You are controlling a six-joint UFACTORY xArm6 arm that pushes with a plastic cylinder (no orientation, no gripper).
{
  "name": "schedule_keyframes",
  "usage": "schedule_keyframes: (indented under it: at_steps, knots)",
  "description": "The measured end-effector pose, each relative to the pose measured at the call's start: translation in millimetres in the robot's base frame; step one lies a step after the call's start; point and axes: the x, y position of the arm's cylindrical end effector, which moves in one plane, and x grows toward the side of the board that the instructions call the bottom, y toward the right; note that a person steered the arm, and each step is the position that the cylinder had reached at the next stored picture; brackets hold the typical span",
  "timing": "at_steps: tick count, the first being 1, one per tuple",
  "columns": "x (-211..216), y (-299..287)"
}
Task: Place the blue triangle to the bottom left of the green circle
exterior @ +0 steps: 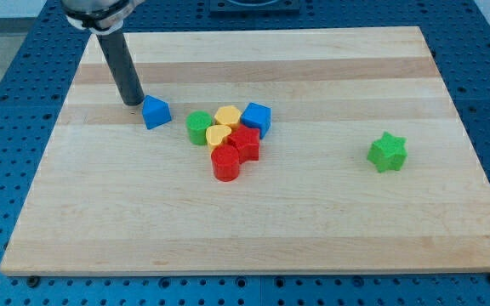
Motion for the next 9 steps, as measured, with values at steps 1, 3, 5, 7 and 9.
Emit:
schedule_keyframes:
  at_steps: [1,3,5,7,9]
  knots:
    - [13,19]
    - [25,24]
    - [57,34]
    - [73,39]
    - [84,45]
